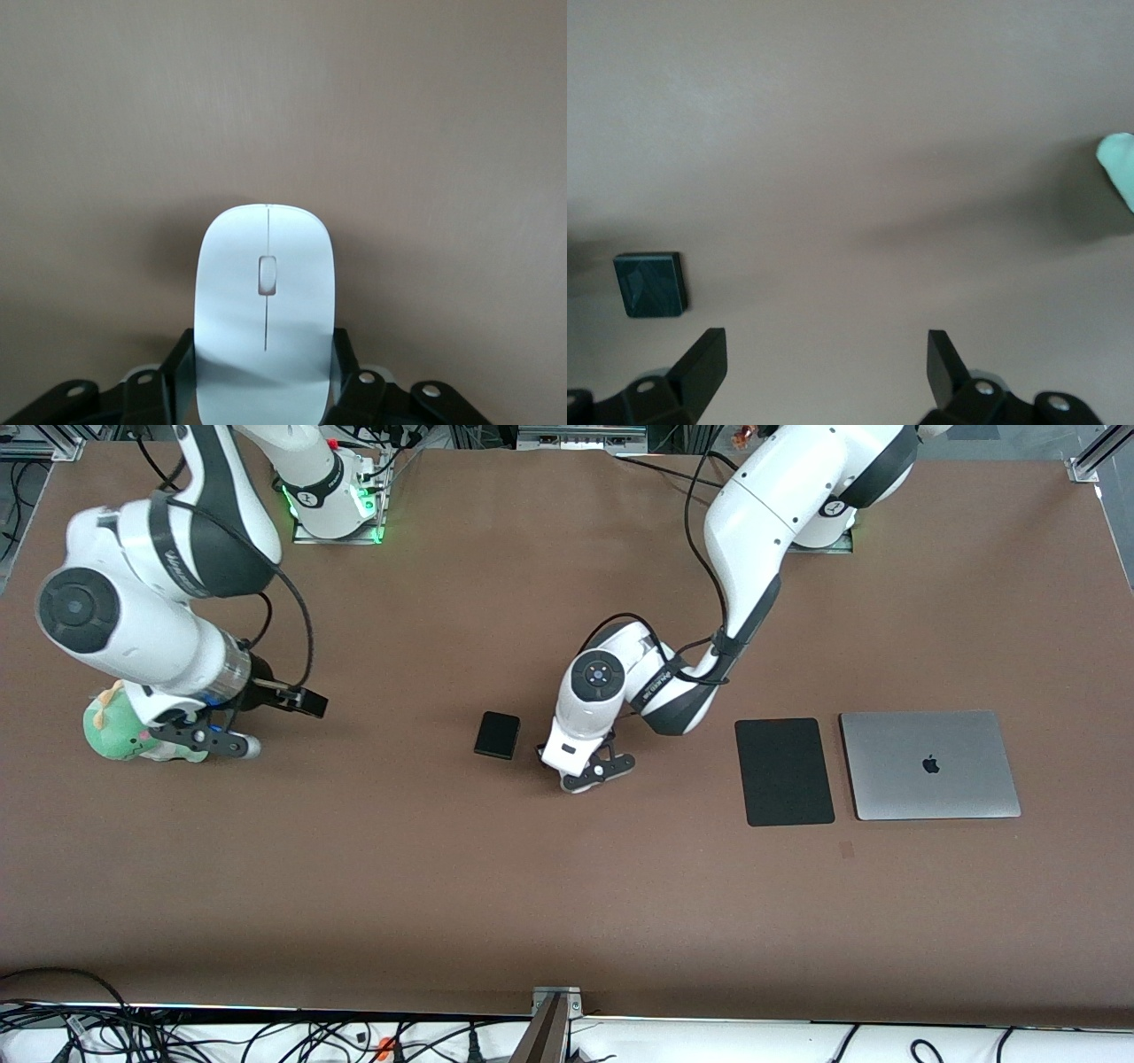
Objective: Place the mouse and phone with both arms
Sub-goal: 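Carry the mouse onto the pad while the right gripper grasps the phone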
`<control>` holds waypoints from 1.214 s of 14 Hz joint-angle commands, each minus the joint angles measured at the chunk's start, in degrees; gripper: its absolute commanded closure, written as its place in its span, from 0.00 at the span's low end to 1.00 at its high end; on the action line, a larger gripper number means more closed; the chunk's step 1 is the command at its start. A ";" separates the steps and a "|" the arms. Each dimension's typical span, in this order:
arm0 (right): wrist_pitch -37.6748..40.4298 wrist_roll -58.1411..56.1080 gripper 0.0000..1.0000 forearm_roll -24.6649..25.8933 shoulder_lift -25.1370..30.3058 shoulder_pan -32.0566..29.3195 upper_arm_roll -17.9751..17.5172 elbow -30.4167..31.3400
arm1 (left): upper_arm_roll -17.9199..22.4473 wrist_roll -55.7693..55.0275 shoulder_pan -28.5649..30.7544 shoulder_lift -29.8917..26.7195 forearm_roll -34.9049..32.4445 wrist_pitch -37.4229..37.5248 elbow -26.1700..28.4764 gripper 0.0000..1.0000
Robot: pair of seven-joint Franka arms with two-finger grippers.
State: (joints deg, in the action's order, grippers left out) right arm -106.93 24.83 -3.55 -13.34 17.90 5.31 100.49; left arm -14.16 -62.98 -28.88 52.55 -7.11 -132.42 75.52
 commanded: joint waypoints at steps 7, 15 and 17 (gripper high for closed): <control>-16.37 15.94 0.00 -0.67 -10.73 11.80 0.31 -0.03 | -9.30 27.88 24.90 -16.41 -1.15 7.44 17.44 0.60; -26.04 16.48 0.00 -0.23 -19.08 20.41 0.49 -0.38 | -9.83 44.09 38.72 -23.73 -1.76 3.33 36.18 0.51; -28.59 16.57 0.00 0.21 -21.01 21.73 0.49 -0.38 | -9.57 44.17 40.74 -22.50 -1.94 -1.76 38.99 0.51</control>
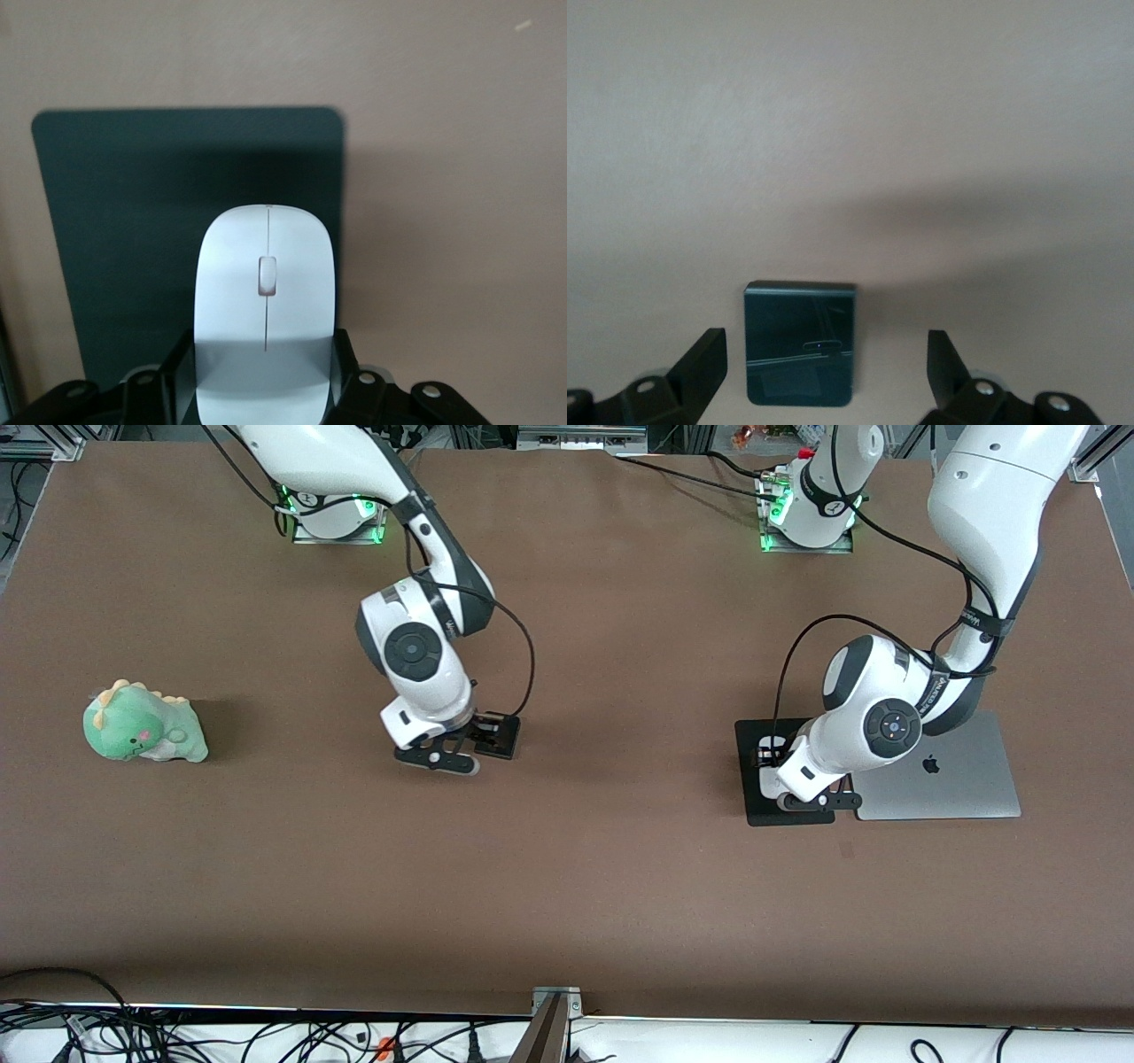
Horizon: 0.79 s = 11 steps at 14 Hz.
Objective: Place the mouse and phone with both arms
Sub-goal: 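Carry the mouse onto the pad while the right gripper grasps the phone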
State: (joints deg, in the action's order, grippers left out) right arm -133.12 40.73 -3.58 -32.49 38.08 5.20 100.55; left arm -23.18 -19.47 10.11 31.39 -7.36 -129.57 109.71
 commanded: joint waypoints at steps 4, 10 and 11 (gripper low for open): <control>-6.19 0.66 0.00 0.33 -5.03 3.93 0.86 -0.10 | -0.37 0.84 3.95 0.34 -2.92 -6.40 4.98 0.32; -9.78 0.58 0.00 2.09 -6.62 4.02 0.95 2.10 | -0.72 0.58 5.09 -4.04 -3.46 -4.65 3.75 0.00; -10.75 0.58 0.00 2.09 -6.70 4.11 0.86 2.71 | -0.81 0.58 5.09 -6.05 -3.19 -2.99 3.58 0.00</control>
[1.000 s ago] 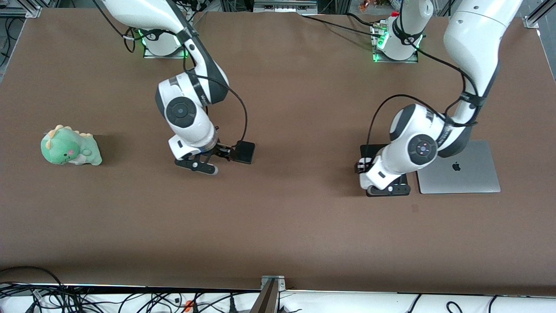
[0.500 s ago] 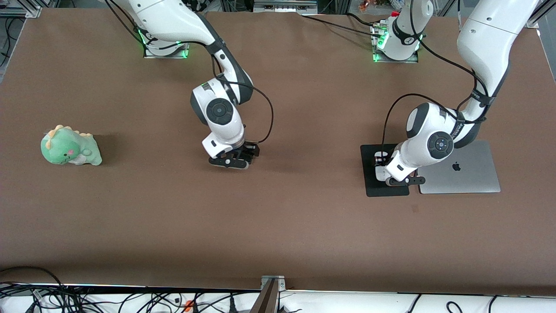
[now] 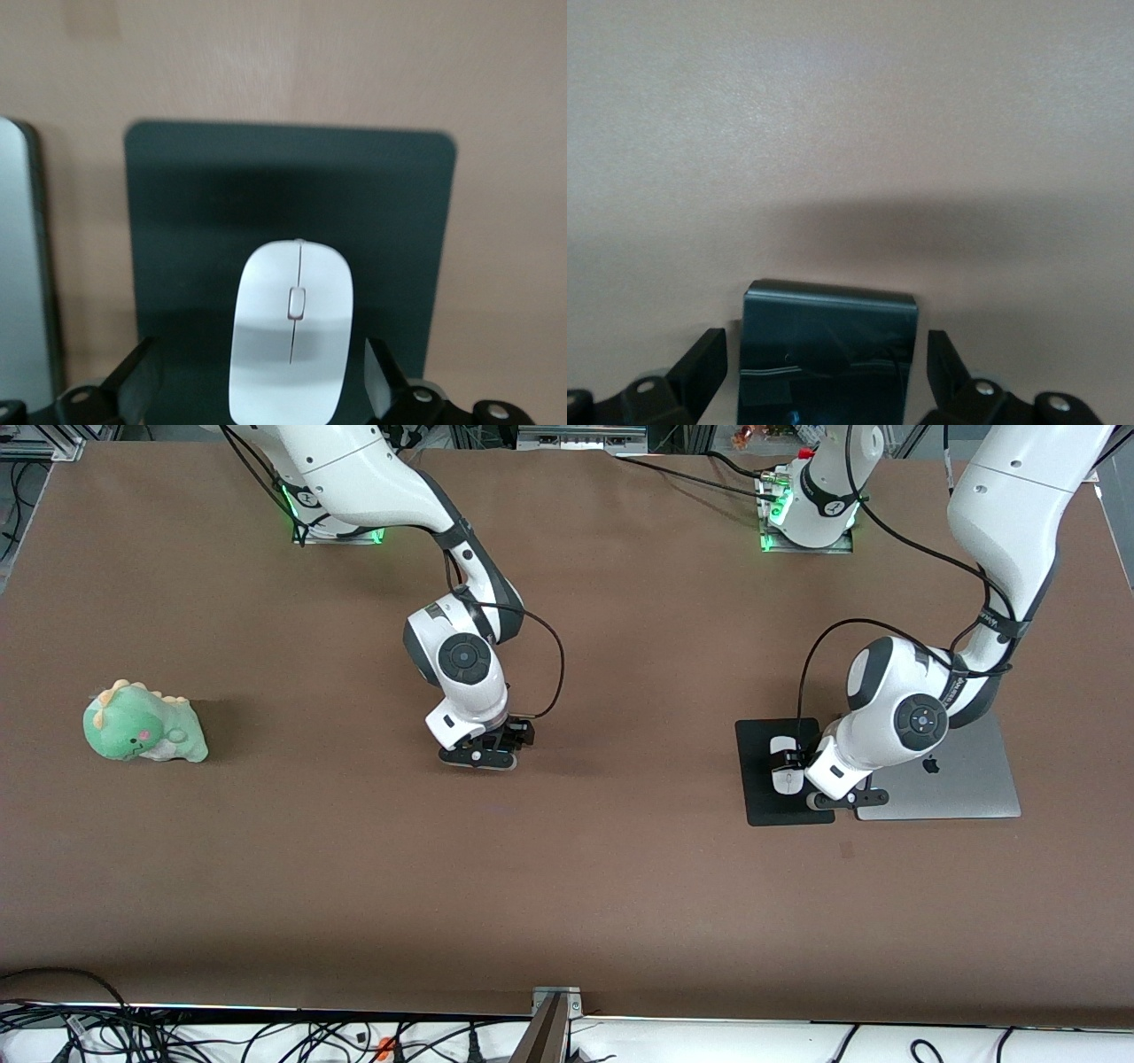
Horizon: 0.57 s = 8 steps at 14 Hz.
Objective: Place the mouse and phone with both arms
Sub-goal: 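Open the left gripper on the black pad and lift it away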
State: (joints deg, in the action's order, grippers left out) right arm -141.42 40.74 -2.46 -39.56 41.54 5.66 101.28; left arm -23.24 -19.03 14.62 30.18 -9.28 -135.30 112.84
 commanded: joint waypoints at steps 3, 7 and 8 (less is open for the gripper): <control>-3.34 0.57 0.03 0.97 -0.08 1.09 0.40 2.52 | -1.10 0.22 0.59 -12.05 -0.40 12.03 -2.70 0.00; -2.38 -0.12 0.36 0.62 0.01 0.48 0.40 1.99 | -1.10 2.94 0.67 -19.27 2.85 27.86 -10.87 0.00; -0.54 -0.48 0.40 0.44 0.27 0.04 0.40 1.55 | -1.02 3.81 0.85 -20.76 3.03 30.85 -12.54 0.00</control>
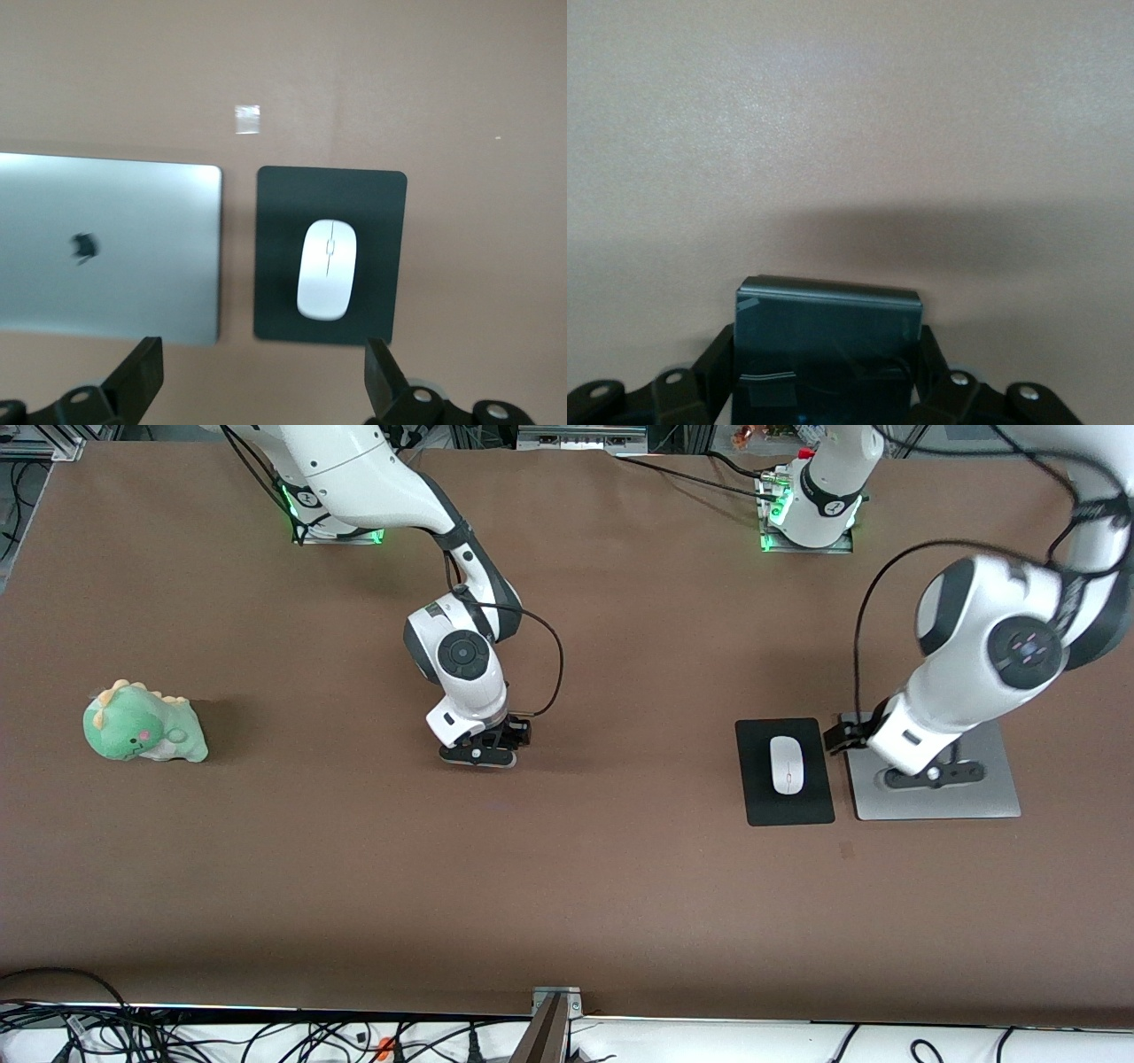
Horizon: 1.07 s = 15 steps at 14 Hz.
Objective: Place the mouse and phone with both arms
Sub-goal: 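Open the left gripper on the black pad and lift it away, then carry the phone toward the plush while the left gripper withdraws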
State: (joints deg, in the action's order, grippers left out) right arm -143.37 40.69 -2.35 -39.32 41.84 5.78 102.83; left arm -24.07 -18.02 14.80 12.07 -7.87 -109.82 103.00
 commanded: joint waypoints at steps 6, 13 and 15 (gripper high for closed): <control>15.83 -9.44 0.56 -1.94 0.38 -7.29 -0.07 -7.55 | 0.08 9.67 4.89 -5.40 7.34 19.80 -15.87 0.00; 18.57 -28.53 0.62 -5.20 6.79 -18.27 0.46 -2.21 | -1.41 9.23 4.01 -5.39 7.17 25.10 -21.70 0.00; 17.95 -32.06 0.62 -5.20 9.25 -21.78 0.63 0.60 | -1.59 9.31 4.01 -5.48 7.07 25.01 -21.70 0.00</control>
State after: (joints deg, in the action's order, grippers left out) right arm -125.18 12.45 -6.39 -35.07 23.15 6.94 98.20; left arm -25.33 -9.55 18.87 5.85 -1.47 -86.00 82.82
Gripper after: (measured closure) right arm 0.181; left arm 0.000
